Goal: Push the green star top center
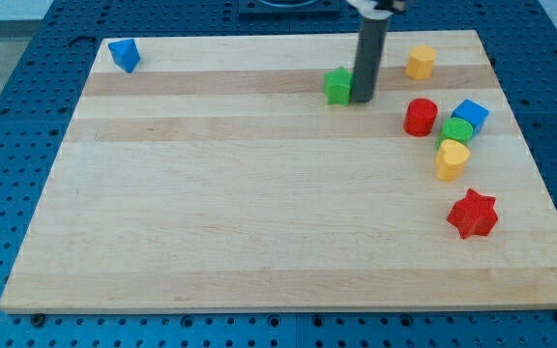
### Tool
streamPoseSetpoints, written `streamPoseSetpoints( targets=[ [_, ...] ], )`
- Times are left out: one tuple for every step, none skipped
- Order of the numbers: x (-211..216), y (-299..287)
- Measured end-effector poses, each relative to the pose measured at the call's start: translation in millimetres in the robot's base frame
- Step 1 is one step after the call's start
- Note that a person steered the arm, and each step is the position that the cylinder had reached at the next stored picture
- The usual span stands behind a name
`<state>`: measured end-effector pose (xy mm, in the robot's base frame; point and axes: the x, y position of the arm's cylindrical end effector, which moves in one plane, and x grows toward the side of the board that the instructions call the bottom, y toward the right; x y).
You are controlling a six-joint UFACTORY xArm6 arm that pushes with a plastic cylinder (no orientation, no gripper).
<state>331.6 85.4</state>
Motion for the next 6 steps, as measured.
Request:
streamPoseSetpoints(
  targets=[
    [12.8, -3.4],
    [40.8, -8.6],
    [36.4, -18.8],
    [1.5, -18.8],
    [-29.0, -18.9],
    [-39.9, -25.7]
  ],
)
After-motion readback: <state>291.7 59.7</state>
